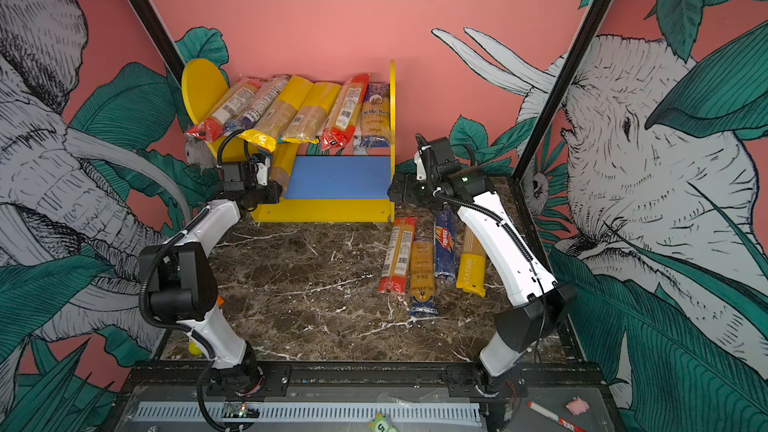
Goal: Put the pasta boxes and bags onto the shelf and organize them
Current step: 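Lift the yellow-banded bag with the left gripper to the blue lower shelf, then stand the bag on the lower shelf, open the left gripper, withdraw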
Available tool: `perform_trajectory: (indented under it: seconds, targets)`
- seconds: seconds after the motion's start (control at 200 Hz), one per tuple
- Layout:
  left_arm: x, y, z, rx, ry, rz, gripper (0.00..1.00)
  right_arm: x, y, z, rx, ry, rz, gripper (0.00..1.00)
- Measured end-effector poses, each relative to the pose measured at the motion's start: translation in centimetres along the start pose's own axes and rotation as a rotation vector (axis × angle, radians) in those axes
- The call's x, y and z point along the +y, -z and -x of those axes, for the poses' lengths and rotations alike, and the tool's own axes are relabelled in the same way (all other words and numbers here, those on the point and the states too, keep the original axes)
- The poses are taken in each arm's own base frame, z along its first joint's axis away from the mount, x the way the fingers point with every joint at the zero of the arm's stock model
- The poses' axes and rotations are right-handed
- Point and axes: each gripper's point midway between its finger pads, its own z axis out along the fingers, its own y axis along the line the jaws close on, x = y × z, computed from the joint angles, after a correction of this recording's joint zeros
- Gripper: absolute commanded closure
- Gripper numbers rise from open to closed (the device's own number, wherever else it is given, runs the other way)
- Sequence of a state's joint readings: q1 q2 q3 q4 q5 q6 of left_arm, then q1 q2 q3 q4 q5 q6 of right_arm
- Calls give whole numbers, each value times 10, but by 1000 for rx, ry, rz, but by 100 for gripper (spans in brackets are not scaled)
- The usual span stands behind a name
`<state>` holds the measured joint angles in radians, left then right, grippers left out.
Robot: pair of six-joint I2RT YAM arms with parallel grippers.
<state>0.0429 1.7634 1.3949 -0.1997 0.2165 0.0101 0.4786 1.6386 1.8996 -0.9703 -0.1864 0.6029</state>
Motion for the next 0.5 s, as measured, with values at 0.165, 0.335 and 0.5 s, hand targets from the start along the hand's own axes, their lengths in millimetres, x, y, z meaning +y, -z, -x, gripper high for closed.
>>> perform_trajectory:
  seconds: [0.165, 0.335, 0.5]
  targets:
    - [0, 1, -2, 13, -14, -6, 95, 1, -10, 3, 9, -4, -16, 1]
    - [1, 6, -5, 18, -25, -1, 46, 9, -15, 4, 20, 4, -13, 1]
    - [0, 17, -3, -5, -35, 3, 31, 16, -13, 4, 23, 20, -10, 1]
